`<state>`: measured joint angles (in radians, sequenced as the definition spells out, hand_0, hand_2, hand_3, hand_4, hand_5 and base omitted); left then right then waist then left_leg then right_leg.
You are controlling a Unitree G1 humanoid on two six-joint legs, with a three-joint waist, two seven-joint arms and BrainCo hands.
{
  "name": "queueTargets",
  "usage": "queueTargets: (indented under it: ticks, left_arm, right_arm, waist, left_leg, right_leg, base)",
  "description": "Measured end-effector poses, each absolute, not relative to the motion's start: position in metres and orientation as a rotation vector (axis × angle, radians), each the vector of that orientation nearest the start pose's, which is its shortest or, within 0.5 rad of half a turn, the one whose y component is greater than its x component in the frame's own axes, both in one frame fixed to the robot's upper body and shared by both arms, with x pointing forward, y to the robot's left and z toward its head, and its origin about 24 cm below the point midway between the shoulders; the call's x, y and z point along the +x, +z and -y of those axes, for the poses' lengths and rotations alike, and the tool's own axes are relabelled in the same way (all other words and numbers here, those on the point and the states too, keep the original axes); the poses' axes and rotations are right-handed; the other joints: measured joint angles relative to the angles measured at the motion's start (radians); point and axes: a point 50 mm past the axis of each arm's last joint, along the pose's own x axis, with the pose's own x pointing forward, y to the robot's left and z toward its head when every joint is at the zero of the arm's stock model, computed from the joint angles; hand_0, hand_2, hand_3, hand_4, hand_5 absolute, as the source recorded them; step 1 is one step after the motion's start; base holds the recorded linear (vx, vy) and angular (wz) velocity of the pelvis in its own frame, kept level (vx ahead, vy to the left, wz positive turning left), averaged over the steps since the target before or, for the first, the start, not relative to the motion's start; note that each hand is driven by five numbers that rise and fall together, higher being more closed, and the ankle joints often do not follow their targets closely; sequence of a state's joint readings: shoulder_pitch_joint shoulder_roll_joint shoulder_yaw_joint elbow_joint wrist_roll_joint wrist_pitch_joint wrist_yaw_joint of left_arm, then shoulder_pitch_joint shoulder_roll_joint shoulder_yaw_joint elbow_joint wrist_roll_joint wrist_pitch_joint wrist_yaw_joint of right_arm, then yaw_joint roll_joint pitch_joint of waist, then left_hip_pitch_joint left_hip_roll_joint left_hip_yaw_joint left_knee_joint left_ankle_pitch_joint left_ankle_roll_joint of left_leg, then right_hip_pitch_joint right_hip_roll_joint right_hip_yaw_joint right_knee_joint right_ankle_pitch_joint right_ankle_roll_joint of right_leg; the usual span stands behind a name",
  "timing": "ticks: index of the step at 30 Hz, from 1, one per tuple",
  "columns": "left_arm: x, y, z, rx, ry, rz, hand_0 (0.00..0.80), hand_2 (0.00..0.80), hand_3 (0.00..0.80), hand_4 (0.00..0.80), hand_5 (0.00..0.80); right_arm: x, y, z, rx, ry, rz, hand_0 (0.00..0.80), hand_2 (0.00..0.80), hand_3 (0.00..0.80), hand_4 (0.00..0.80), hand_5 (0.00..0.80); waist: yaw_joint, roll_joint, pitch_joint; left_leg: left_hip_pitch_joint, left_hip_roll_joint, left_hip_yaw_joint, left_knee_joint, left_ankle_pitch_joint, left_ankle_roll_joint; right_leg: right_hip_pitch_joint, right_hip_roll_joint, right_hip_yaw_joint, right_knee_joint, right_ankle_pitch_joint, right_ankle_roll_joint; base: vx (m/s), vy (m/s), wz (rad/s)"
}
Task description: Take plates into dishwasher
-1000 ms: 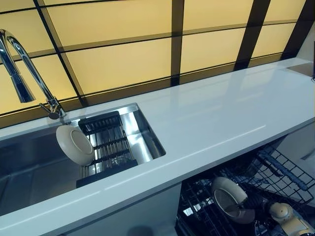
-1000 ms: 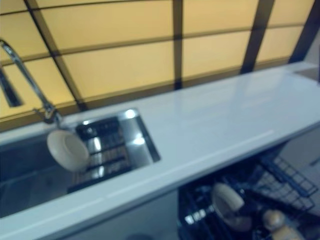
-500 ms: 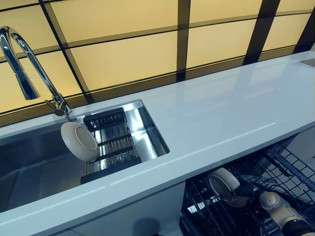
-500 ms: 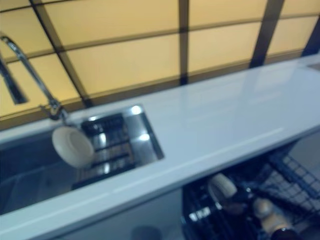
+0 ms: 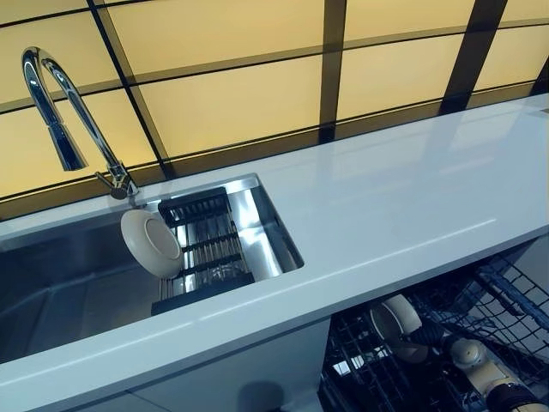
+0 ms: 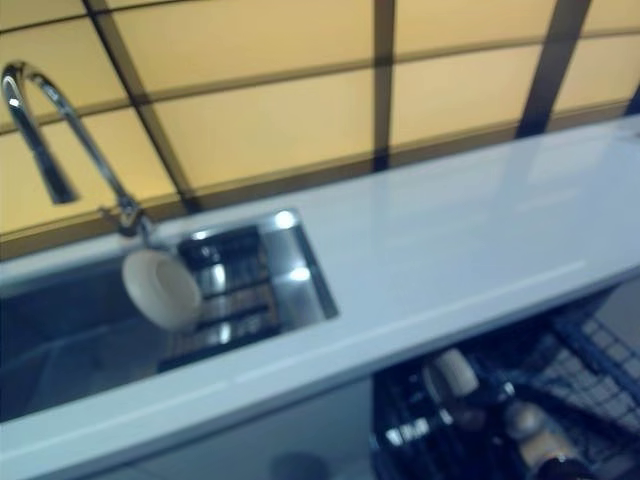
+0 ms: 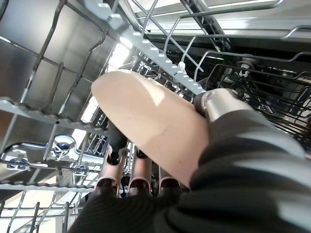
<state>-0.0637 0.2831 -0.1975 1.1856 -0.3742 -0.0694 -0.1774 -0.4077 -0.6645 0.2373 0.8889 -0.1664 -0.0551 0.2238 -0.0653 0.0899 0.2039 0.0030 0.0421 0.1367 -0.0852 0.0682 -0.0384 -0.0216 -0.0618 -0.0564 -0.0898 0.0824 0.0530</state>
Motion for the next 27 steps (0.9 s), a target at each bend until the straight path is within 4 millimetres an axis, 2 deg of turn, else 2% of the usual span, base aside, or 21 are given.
queueTargets:
  ticks: [7,9,12,21,27]
  left_arm:
    - [0.130,-0.147,-0.233,-0.046,0.038,-1.040,0.000,0.000,0.000,0.000,0.000]
    - [0.130,-0.147,-0.233,-0.045,0.038,-1.039,0.000,0.000,0.000,0.000,0.000]
    - [0.130,-0.147,-0.234,-0.044,0.039,-1.040,0.000,0.000,0.000,0.000,0.000]
    - [0.133,-0.145,-0.238,-0.036,0.046,-1.033,0.000,0.000,0.000,0.000,0.000]
    - [0.132,-0.142,-0.250,-0.023,0.075,-1.028,0.000,0.000,0.000,0.000,0.000]
  right_arm:
    - [0.280,-0.008,0.316,-0.779,0.146,-0.668,0.800,0.800,0.800,0.800,0.800]
    - [0.271,-0.018,0.320,-0.784,0.161,-0.744,0.800,0.800,0.800,0.800,0.800]
    - [0.268,-0.020,0.320,-0.778,0.181,-0.764,0.800,0.800,0.800,0.800,0.800]
    - [0.260,-0.016,0.329,-0.832,0.266,-0.844,0.800,0.800,0.800,0.800,0.800]
    - [0.248,-0.007,0.338,-0.911,0.326,-0.883,0.800,0.800,0.800,0.800,0.800]
  waist:
    - [0.004,-0.014,-0.020]
    - [0.006,-0.018,-0.022]
    - [0.002,-0.026,-0.027]
    - [0.002,-0.060,-0.028]
    - [-0.003,-0.108,-0.005]
  left_leg:
    - [0.000,0.001,-0.005,0.000,0.001,-0.001]
    - [-0.001,0.001,-0.006,0.000,0.001,-0.001]
    - [0.000,0.002,-0.006,0.000,0.001,-0.001]
    - [0.000,0.003,-0.005,0.000,0.002,-0.002]
    - [0.002,0.003,0.003,0.000,0.002,-0.002]
  right_leg:
    - [0.003,0.001,-0.006,0.000,-0.001,-0.001]
    - [0.004,0.001,-0.006,0.000,-0.001,-0.001]
    - [0.006,0.002,-0.006,0.000,0.002,-0.005]
    - [0.004,0.004,-0.004,0.000,0.000,-0.002]
    - [0.004,0.005,0.009,0.001,0.003,-0.006]
  base:
    - [0.002,-0.004,0.01]
    - [0.010,-0.015,0.00]
    - [0.000,0.000,0.00]
    - [0.000,0.000,0.00]
    - [0.024,0.005,-0.04]
